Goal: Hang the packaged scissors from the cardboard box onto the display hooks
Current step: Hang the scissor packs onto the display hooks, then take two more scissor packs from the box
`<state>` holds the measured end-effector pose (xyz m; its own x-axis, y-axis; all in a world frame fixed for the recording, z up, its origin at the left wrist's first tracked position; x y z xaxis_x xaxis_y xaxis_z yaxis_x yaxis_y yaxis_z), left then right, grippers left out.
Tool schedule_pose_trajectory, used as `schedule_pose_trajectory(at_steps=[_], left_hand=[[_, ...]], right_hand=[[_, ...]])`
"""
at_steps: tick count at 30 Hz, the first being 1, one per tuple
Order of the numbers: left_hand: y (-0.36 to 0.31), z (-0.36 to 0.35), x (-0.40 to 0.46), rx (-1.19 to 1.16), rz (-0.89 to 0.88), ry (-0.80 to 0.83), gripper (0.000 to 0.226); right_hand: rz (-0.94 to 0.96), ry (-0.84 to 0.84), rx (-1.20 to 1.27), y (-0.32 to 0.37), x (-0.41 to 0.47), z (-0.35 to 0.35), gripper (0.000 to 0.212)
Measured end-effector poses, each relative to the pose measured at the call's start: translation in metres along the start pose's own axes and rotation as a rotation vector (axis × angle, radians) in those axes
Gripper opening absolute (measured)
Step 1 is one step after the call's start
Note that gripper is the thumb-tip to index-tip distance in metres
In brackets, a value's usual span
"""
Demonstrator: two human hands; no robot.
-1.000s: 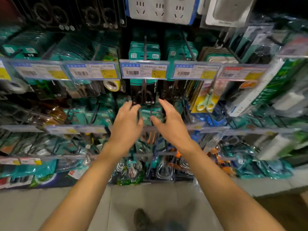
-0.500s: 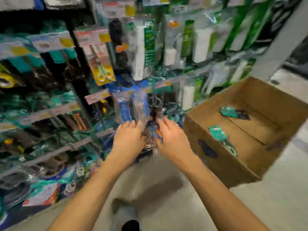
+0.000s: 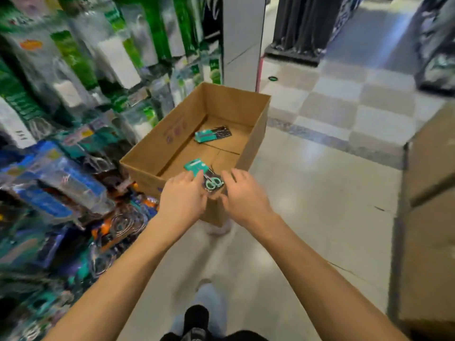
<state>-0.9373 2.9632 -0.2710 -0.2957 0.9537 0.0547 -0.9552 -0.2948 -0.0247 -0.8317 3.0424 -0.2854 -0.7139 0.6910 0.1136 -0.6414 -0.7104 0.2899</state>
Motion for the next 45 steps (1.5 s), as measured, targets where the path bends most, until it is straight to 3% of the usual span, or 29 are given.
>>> schedule_pose_trajectory(at_steps=[9, 18, 23, 37, 45], left_hand=[[-0.042, -0.035, 0.113, 0.044, -0.036, 0.049, 0.051], [-0.033, -0.071, 0.216, -0.060, 0.159, 0.069, 0.057], [-0.003, -0.089, 0.240, -0.060, 0.263, 0.167, 0.051], [0.080, -0.160, 0.239, -0.183, 0.707, 0.365, 0.056], [0.093, -0.201, 0.263, -0.284, 0.898, 0.490, 0.055]], right_hand=[[-0.045, 0.033, 0.064, -0.084, 0.058, 0.001, 0.047], [-0.015, 0.239, 0.046, -0.160, 0.164, -0.008, 0.051], [0.139, 0.257, 0.026, -0.157, 0.227, -0.011, 0.050], [0.608, 0.656, -0.256, -0.130, 0.389, -0.118, 0.043], [0.622, 0.855, -0.258, -0.133, 0.475, -0.194, 0.051]])
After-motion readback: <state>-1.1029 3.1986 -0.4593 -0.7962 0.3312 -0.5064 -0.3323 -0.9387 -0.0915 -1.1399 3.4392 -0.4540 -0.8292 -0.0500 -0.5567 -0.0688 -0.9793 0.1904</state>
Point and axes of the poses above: each hand's wrist, its own x-axis towards the middle knuckle, its own z-axis out of the back of the hand, y = z × x, the point moved 5 cm from there along x, towards the middle knuckle, and after that the axes turned 8 degrees about -z, right-handed, at the moved point
